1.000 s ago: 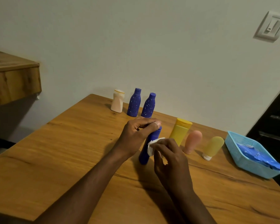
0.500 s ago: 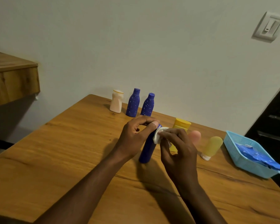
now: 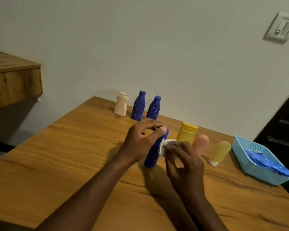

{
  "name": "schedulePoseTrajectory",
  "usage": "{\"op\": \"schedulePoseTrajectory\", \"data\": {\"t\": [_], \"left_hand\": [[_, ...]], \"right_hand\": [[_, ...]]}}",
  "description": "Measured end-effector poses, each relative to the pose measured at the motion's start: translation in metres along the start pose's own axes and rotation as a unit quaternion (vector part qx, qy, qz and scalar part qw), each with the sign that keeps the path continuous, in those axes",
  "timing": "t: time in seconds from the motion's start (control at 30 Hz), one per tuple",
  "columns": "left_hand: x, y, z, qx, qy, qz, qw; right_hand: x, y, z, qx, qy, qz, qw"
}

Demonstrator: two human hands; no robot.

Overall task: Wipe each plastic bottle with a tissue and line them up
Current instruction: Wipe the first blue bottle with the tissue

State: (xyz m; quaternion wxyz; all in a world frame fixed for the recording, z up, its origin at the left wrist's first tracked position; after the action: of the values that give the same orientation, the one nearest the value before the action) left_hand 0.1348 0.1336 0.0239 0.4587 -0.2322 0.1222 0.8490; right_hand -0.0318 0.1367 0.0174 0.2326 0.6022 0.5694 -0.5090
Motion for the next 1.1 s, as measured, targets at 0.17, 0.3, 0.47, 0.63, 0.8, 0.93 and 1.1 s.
{"op": "schedulePoseTrajectory", "data": {"t": [0.17,0.3,0.47,0.63,0.8,0.93,1.1], "left_hand": [[-0.002,0.001,-0.001,-0.014,0.003,0.003,1.0],[-0.003,-0.001,-0.003,-0.008,0.01,0.009,1.0],[-0.004,-0.002,-0.003,0.035,0.0,-0.009,0.999],[-0.004,-0.001,-0.004,0.048,-0.005,-0.013,0.999],[-0.004,0.002,-0.006,0.055,-0.023,-0.024,0.998],[-0.006,-0.002,-0.007,0.073,-0.03,-0.016,0.997],[-0.003,0.002,-0.007,0.082,-0.028,-0.028,0.996]], "right_hand": [[-0.016,0.004,0.001,0.007,-0.006,0.021,1.0],[-0.007,0.011,0.009,0.028,0.001,-0.013,1.0],[0.021,0.016,0.022,0.077,0.031,-0.129,0.988],[0.005,0.0,0.009,0.02,0.001,-0.014,1.0],[-0.018,0.001,0.001,0.012,-0.007,0.028,1.0],[-0.005,0.008,0.012,0.031,0.004,-0.022,0.999],[0.016,0.003,0.024,0.057,0.032,-0.096,0.993]]}}
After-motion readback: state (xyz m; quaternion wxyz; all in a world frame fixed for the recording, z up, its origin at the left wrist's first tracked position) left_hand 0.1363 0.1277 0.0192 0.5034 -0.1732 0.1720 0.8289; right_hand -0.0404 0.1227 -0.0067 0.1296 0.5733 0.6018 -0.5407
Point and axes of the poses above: each hand's wrist, its own x-axis away from the middle knuckle, its own y-axis out of the palm, z = x × y, the point moved 3 cm from there along -x, towards the middle knuckle, and after that the axes turned 12 degrees about z, right-handed, at the moved point
